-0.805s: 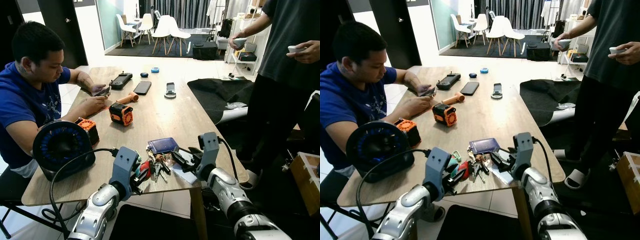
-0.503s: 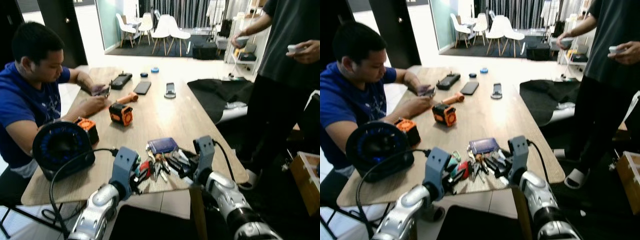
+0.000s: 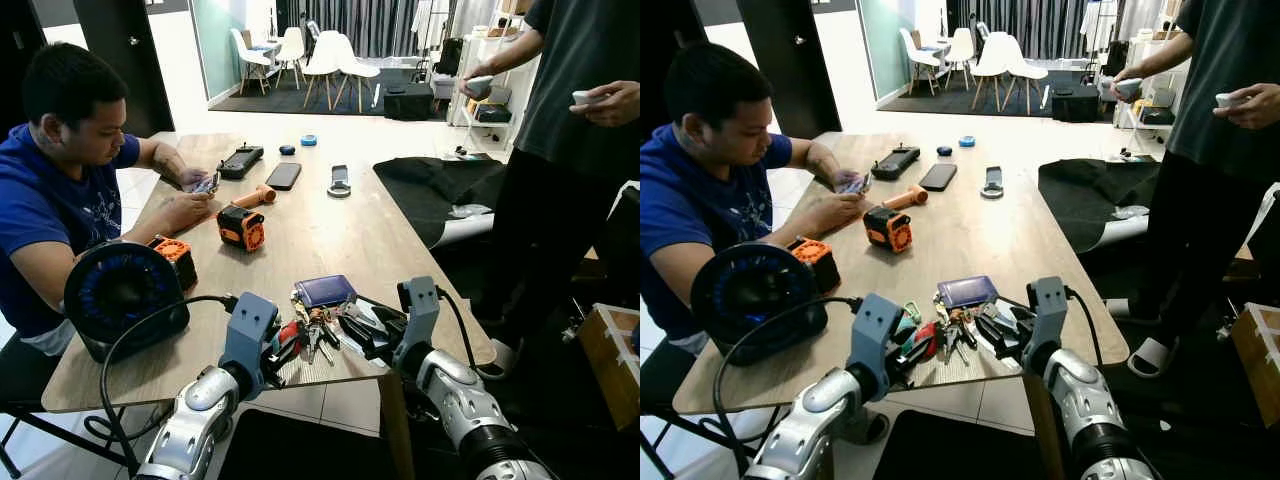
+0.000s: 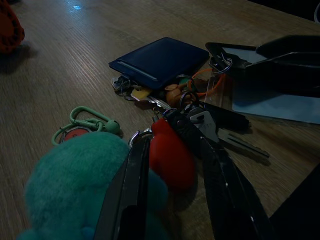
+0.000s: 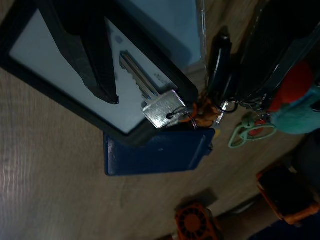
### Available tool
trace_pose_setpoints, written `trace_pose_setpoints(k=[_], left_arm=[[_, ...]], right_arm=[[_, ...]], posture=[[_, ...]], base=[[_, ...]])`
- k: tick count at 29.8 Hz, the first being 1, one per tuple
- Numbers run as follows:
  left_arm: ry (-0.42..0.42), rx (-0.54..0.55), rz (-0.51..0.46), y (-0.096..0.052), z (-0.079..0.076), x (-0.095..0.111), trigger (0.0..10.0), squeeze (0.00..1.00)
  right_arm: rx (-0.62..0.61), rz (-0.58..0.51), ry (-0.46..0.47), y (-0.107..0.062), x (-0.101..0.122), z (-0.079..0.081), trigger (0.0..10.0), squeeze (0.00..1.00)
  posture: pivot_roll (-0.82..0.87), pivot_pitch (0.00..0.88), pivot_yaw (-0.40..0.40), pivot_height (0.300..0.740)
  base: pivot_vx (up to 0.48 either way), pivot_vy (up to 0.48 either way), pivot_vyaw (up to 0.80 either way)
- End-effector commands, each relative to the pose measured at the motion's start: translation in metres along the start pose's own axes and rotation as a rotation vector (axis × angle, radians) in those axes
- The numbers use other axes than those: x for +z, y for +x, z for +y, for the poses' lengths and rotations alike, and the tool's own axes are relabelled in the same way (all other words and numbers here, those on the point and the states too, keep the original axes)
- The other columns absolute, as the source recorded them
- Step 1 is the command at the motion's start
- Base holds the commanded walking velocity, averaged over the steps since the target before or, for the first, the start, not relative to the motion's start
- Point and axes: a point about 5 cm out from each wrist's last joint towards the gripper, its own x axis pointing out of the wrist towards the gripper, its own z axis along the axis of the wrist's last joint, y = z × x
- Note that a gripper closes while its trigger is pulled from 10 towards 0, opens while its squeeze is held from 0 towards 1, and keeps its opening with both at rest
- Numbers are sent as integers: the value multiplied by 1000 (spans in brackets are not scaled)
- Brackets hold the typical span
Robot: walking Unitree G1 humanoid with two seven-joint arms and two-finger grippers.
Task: Hang keys on a hook
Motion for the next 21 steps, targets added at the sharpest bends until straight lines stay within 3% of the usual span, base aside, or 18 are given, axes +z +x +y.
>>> trace_pose_setpoints(k=[1, 21], left_arm=[[-13, -7, 17, 0, -1, -3, 10000, 0], [-5, -5, 31, 1, -1, -5, 10000, 0]], right_arm=[[-21, 23, 27, -2, -6, -2, 10000, 0], [38, 171, 10, 4, -11, 7, 10000, 0]], posture=[[43, 122, 39, 740], [44, 122, 41, 740]], base=[[0, 0, 0], [0, 0, 0]])
